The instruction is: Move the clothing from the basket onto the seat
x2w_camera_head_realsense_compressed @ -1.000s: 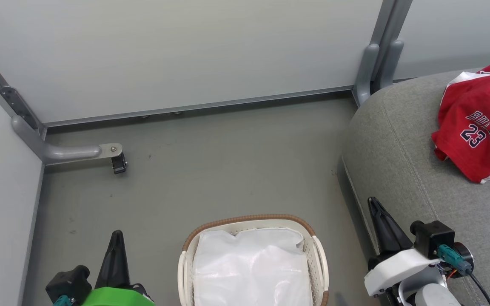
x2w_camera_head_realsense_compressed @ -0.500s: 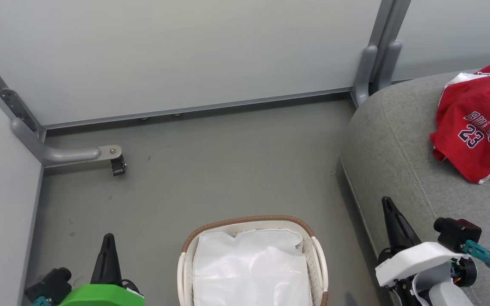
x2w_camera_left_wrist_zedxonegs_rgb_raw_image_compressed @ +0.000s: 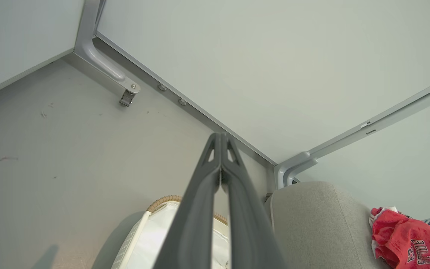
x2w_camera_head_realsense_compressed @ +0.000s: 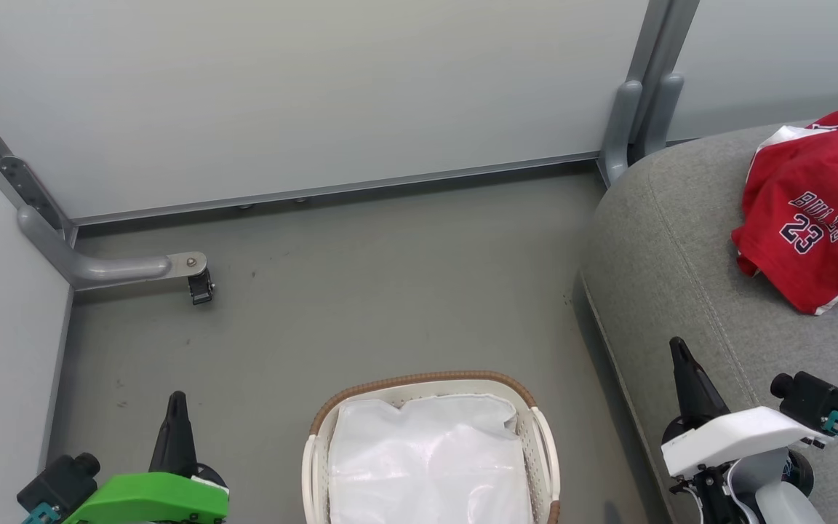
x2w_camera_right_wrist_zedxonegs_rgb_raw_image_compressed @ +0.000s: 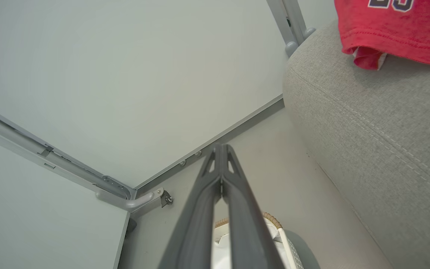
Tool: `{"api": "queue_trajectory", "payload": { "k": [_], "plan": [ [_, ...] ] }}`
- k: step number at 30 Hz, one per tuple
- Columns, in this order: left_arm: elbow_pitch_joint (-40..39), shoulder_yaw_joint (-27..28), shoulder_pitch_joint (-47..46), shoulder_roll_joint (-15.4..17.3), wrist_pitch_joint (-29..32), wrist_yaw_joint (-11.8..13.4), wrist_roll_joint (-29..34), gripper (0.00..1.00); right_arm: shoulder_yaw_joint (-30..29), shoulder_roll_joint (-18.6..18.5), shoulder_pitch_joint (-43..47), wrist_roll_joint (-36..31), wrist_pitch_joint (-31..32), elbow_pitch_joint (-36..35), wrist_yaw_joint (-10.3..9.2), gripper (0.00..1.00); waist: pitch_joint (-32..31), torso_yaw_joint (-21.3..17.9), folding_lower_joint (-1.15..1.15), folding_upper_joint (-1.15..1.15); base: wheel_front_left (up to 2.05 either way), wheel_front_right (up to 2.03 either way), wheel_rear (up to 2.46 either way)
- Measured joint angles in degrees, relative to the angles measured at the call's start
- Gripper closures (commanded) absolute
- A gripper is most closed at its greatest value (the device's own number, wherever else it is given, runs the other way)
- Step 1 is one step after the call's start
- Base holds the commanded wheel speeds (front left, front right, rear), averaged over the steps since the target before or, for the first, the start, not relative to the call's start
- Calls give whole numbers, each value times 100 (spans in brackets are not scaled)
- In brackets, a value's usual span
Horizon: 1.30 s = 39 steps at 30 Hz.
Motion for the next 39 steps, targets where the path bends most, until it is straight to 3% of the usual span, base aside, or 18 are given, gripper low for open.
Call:
{"api": "queue_trajectory", "payload": {
  "k": [39],
  "plan": [
    [-26, 350, -320, 12, 687, -135, -2308, 100, -387, -49, -18, 2696, 667, -66, -1, 100, -90, -65, 0, 0, 0, 0, 0]
  ]
}}
